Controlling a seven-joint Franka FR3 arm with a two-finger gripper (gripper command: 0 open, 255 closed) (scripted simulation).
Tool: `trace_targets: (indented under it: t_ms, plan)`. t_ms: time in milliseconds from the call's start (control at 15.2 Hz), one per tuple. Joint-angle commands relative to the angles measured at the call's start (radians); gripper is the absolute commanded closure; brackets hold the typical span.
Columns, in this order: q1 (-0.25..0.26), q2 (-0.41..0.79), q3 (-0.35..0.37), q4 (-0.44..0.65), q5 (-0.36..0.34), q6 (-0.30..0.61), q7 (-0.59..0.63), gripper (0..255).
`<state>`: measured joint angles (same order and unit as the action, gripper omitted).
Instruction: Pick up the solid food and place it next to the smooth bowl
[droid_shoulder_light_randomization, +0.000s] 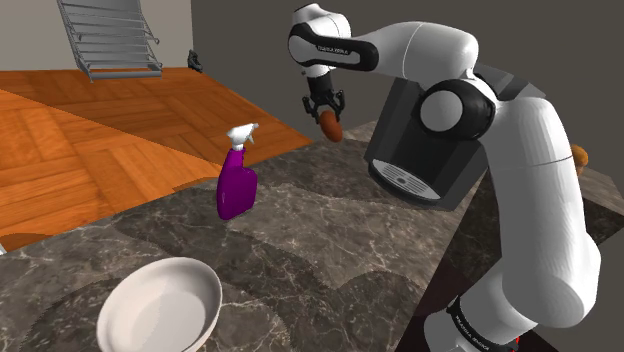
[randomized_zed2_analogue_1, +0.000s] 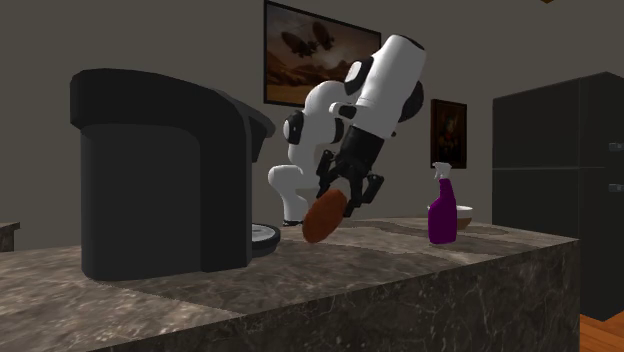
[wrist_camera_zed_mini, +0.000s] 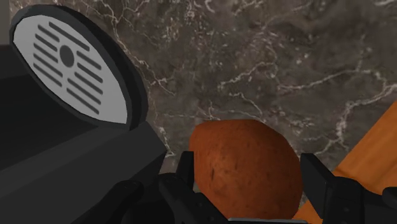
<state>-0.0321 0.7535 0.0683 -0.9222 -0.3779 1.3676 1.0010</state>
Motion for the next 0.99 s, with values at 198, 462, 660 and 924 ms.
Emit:
trace_targets:
  t_ms: [198,462,660,924]
  plan:
    - [0.009,0.028,-0.006,0.115,-0.004,-0.082,-0.030,255]
    - [0.020,0.070,-0.014,0.234,-0.009,-0.154,-0.057,255]
    - [0.024,-0.133,0.018,-0.108,0.008,-0.039,0.034,255]
    - [0.048,-0.292,0.046,-0.357,0.032,0.028,0.119,255]
